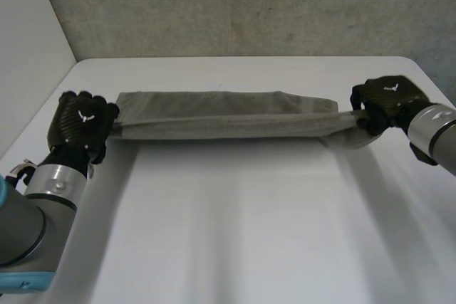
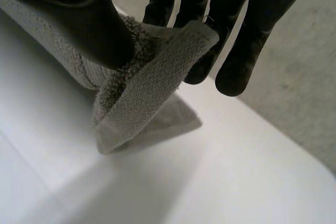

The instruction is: Fold the towel.

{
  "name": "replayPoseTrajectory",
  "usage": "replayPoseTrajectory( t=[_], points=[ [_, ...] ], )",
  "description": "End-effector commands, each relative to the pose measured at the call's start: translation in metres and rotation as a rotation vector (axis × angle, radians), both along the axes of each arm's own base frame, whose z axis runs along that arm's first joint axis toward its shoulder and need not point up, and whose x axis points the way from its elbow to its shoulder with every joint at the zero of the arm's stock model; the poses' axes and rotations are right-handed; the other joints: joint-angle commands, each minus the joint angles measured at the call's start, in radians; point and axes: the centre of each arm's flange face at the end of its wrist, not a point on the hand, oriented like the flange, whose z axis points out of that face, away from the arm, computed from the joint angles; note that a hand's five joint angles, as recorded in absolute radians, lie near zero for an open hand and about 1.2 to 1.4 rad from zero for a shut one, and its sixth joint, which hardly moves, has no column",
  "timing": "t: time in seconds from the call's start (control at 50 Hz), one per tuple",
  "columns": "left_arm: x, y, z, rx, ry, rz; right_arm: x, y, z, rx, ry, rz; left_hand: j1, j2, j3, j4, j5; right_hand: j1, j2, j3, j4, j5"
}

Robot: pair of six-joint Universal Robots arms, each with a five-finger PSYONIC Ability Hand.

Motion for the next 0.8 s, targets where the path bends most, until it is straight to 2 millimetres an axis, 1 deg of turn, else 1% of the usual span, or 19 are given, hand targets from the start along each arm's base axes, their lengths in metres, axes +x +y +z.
replayPoseTrajectory(
  t=[0.02, 0.1, 0.14, 0.16, 0.2, 0.22, 0.26, 0.3, 0.4, 0.5, 0.6, 0.62, 0.64, 0.68, 0.7, 0.74, 0.76, 0.78, 0.8],
  points=[
    [-0.007, 0.019, 0.029, -0.089, 0.024, -0.036, -0.002, 0.017, 0.024, -0.056, -0.003, 0.001, -0.056, -0.115, -0.152, -0.112, -0.281, 0.072, 0.057, 0.063, 0.054, 0.078],
    [-0.008, 0.025, 0.030, -0.091, 0.020, -0.045, -0.004, 0.022, 0.029, -0.067, 0.003, 0.000, -0.056, -0.115, -0.152, -0.112, -0.281, 0.072, 0.057, 0.063, 0.054, 0.078],
    [-0.005, 0.033, 0.033, -0.093, 0.018, -0.043, -0.011, 0.030, 0.037, -0.068, 0.014, -0.008, -0.056, -0.115, -0.152, -0.112, -0.281, 0.072, 0.057, 0.063, 0.054, 0.078],
    [-0.005, 0.033, 0.034, -0.093, 0.018, -0.043, -0.011, 0.030, 0.037, -0.068, 0.014, -0.008, -0.056, -0.115, -0.152, -0.112, -0.281, 0.072, 0.057, 0.063, 0.054, 0.078],
    [-0.003, 0.043, 0.043, -0.101, 0.026, -0.047, -0.024, 0.038, 0.044, -0.063, 0.047, -0.007, -0.056, -0.115, -0.152, -0.112, -0.281, 0.072, 0.057, 0.063, 0.054, 0.078],
    [-0.003, 0.043, 0.043, -0.101, 0.026, -0.047, -0.024, 0.038, 0.044, -0.063, 0.047, -0.006, -0.056, -0.115, -0.152, -0.112, -0.281, 0.072, 0.057, 0.063, 0.054, 0.078],
    [0.000, 0.053, 0.051, -0.108, 0.030, -0.047, -0.035, 0.047, 0.051, -0.063, 0.079, 0.010, -0.056, -0.115, -0.152, -0.112, -0.281, 0.072, 0.057, 0.063, 0.054, 0.078],
    [0.001, 0.057, 0.054, -0.111, 0.030, -0.047, -0.040, 0.050, 0.056, -0.069, 0.088, 0.014, -0.056, -0.115, -0.152, -0.112, -0.281, 0.072, 0.057, 0.063, 0.054, 0.078],
    [0.001, 0.069, 0.055, -0.082, 0.029, -0.071, -0.052, 0.054, 0.063, -0.085, 0.094, 0.010, -0.056, -0.115, -0.152, -0.112, -0.281, 0.072, 0.057, 0.063, 0.054, 0.078],
    [-0.005, 0.079, 0.047, -0.016, 0.021, -0.138, -0.052, 0.056, 0.060, -0.082, 0.088, 0.028, -0.056, -0.115, -0.152, -0.112, -0.281, 0.072, 0.057, 0.063, 0.054, 0.078],
    [-0.011, 0.075, 0.038, 0.024, 0.010, -0.188, -0.050, 0.050, 0.053, -0.069, 0.092, 0.040, -0.056, -0.115, -0.152, -0.112, -0.281, 0.072, 0.057, 0.063, 0.054, 0.078],
    [-0.014, 0.070, 0.030, 0.057, 0.002, -0.202, -0.051, 0.043, 0.045, -0.051, 0.099, 0.043, -0.056, -0.115, -0.152, -0.112, -0.281, 0.072, 0.057, 0.063, 0.054, 0.078],
    [-0.014, 0.070, 0.030, 0.057, 0.002, -0.202, -0.051, 0.043, 0.045, -0.050, 0.099, 0.043, -0.056, -0.115, -0.152, -0.112, -0.281, 0.072, 0.057, 0.063, 0.054, 0.078],
    [-0.018, 0.052, 0.018, 0.105, -0.008, -0.197, -0.054, 0.024, 0.026, -0.006, 0.130, 0.040, -0.056, -0.115, -0.152, -0.112, -0.281, 0.072, 0.057, 0.063, 0.054, 0.078],
    [-0.018, 0.052, 0.018, 0.105, -0.008, -0.197, -0.054, 0.024, 0.026, -0.006, 0.130, 0.040, -0.056, -0.115, -0.152, -0.112, -0.281, 0.072, 0.057, 0.063, 0.054, 0.078],
    [-0.024, 0.031, 0.004, 0.147, -0.017, -0.195, -0.051, 0.007, 0.015, 0.012, 0.150, 0.051, -0.056, -0.115, -0.152, -0.112, -0.281, 0.072, 0.057, 0.063, 0.054, 0.078],
    [-0.024, 0.031, 0.004, 0.147, -0.017, -0.195, -0.051, 0.007, 0.014, 0.012, 0.150, 0.051, -0.056, -0.115, -0.152, -0.112, -0.281, 0.072, 0.057, 0.063, 0.054, 0.078],
    [-0.027, 0.021, -0.003, 0.164, -0.022, -0.195, -0.045, 0.001, 0.012, 0.008, 0.157, 0.063, -0.056, -0.115, -0.152, -0.112, -0.281, 0.072, 0.057, 0.063, 0.054, 0.078],
    [-0.027, 0.021, -0.003, 0.164, -0.022, -0.195, -0.044, 0.001, 0.012, 0.008, 0.157, 0.063, -0.056, -0.115, -0.152, -0.112, -0.281, 0.072, 0.057, 0.063, 0.054, 0.078]
  ],
)
